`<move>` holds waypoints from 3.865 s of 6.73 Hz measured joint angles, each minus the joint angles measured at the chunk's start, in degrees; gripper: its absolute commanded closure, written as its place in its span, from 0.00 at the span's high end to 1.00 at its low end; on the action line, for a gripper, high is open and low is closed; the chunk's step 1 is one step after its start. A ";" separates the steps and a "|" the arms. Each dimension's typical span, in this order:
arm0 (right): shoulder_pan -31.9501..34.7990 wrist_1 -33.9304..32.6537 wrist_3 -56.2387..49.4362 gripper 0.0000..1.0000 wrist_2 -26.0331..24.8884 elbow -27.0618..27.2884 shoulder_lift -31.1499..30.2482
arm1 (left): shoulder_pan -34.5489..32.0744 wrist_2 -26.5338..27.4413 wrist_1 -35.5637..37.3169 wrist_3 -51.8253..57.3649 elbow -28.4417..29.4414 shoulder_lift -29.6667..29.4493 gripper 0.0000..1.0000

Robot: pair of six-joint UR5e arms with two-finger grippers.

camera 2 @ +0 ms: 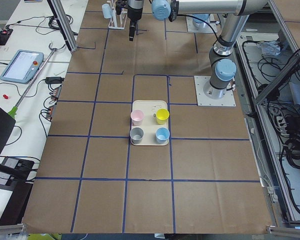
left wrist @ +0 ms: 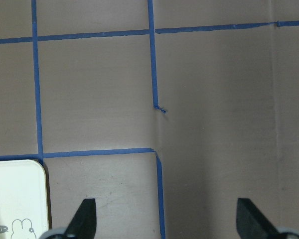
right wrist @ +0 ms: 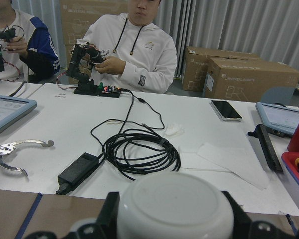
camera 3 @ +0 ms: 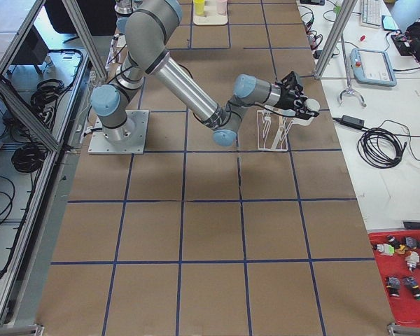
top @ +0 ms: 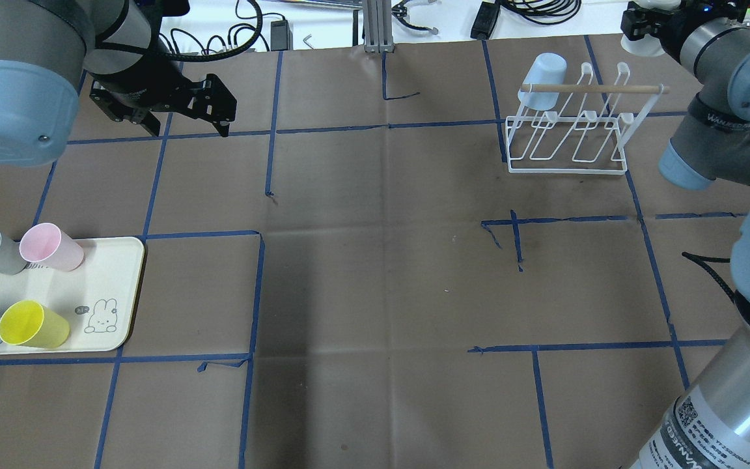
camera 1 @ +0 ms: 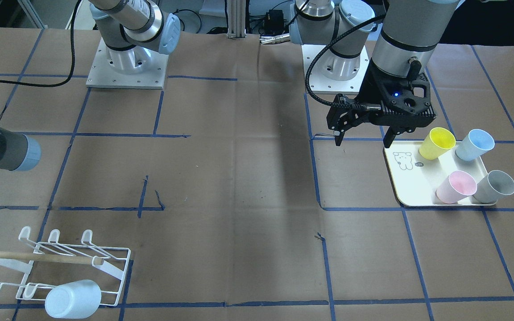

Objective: Transfer IKEA cup to right arm and place on rack

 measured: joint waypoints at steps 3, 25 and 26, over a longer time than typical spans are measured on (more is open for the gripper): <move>1.16 -1.27 0.25 0.08 -0.05 0.54 1.46 | 3.02 0.44 -3.21 0.09 1.32 -0.07 1.00; 5.13 51.85 0.32 1.00 -1.96 -1.24 -17.61 | 0.59 -0.14 -3.22 -0.75 2.03 -3.26 1.00; 7.09 61.19 0.26 1.00 -4.24 -3.79 -18.43 | 0.59 -0.12 -3.20 -0.75 1.97 -3.26 1.00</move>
